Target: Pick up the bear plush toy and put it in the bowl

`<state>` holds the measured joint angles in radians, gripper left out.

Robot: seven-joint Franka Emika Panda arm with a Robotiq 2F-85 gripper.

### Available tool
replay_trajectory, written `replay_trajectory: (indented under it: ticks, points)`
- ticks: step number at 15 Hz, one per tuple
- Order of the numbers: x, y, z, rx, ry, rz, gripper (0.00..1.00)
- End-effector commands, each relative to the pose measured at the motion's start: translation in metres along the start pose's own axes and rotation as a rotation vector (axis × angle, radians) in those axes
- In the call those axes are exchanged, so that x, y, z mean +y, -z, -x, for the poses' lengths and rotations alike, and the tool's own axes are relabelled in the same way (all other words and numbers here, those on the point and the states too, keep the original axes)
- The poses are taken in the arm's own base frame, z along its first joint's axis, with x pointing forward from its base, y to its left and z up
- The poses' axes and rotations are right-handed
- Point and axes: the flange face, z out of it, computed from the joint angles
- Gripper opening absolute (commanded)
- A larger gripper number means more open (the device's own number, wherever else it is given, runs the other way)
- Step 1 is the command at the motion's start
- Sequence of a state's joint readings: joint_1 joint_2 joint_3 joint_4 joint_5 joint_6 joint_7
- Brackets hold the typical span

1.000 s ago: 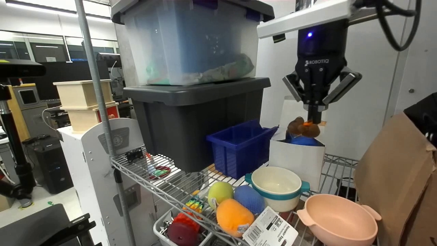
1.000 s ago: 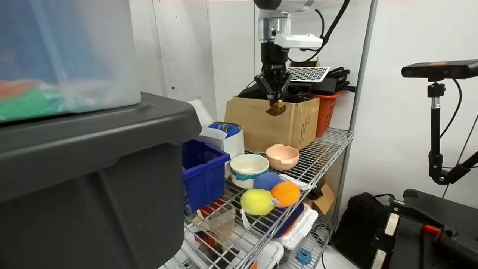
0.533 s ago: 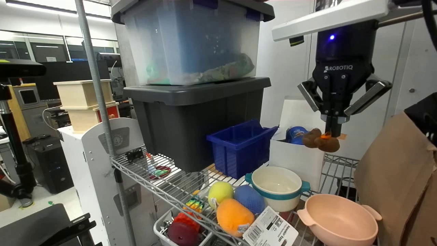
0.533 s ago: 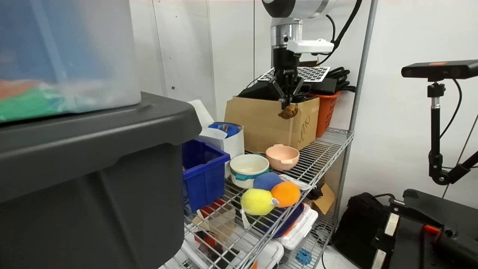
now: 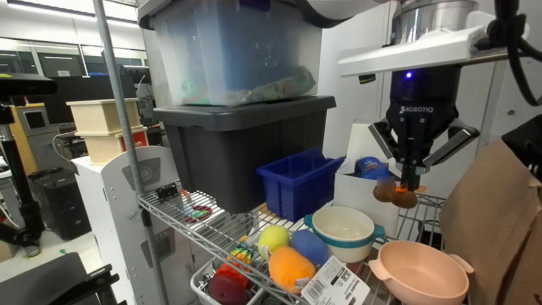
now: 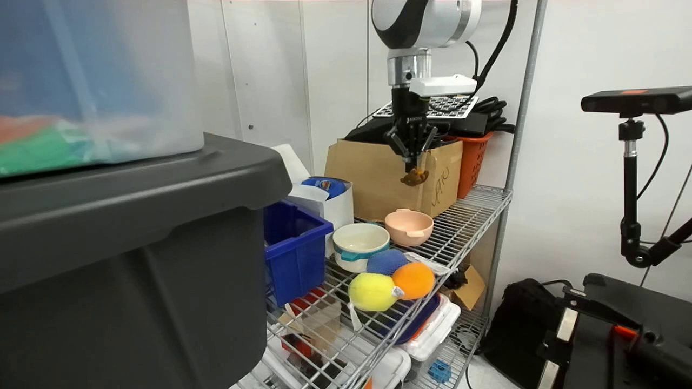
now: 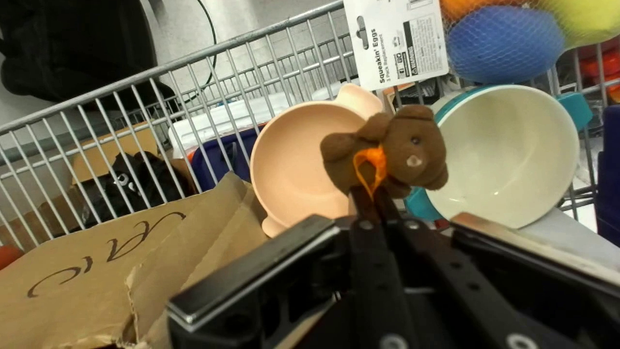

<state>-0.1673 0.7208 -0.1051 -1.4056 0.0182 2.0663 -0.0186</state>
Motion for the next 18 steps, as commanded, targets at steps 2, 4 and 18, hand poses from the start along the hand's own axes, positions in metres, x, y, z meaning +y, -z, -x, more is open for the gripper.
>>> replay_trajectory:
  ticks: [2,4,18]
  points:
    - [0.009,0.005,-0.018,0.032,-0.024,0.024,0.01]
    - [0.016,0.006,-0.022,0.04,-0.033,0.031,0.01]
    - [0.041,0.016,-0.021,0.05,-0.052,0.058,0.79]
